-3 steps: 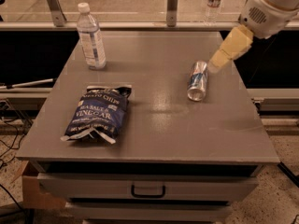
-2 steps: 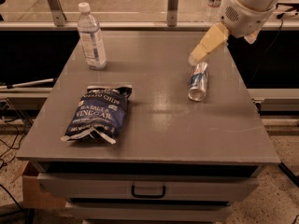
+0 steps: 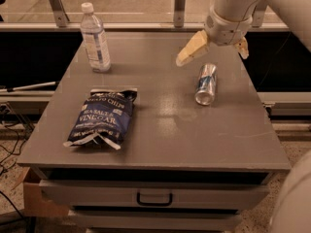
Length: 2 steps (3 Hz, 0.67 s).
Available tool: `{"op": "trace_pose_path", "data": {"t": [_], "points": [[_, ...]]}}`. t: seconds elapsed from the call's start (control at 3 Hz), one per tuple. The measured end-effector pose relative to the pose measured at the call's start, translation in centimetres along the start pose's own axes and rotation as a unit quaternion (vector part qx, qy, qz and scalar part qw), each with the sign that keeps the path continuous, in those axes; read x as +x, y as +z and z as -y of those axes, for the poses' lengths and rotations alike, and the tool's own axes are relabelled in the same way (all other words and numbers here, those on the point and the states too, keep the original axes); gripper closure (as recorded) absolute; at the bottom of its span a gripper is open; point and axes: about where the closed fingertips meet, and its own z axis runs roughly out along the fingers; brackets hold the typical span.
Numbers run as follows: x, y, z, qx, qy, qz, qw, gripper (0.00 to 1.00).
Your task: Place redbull can upright
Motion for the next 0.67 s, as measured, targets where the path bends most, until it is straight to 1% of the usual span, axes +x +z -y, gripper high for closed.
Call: {"op": "trace_pose_path", "data": {"t": [0.33,0.67], "points": [[-0.3,2.5,0.0,0.018,0.054,-0.020,0.9981,0.00],[-0.3,4.6,0.5,0.031,0.087,-0.031,0.9953,0.00]]}}
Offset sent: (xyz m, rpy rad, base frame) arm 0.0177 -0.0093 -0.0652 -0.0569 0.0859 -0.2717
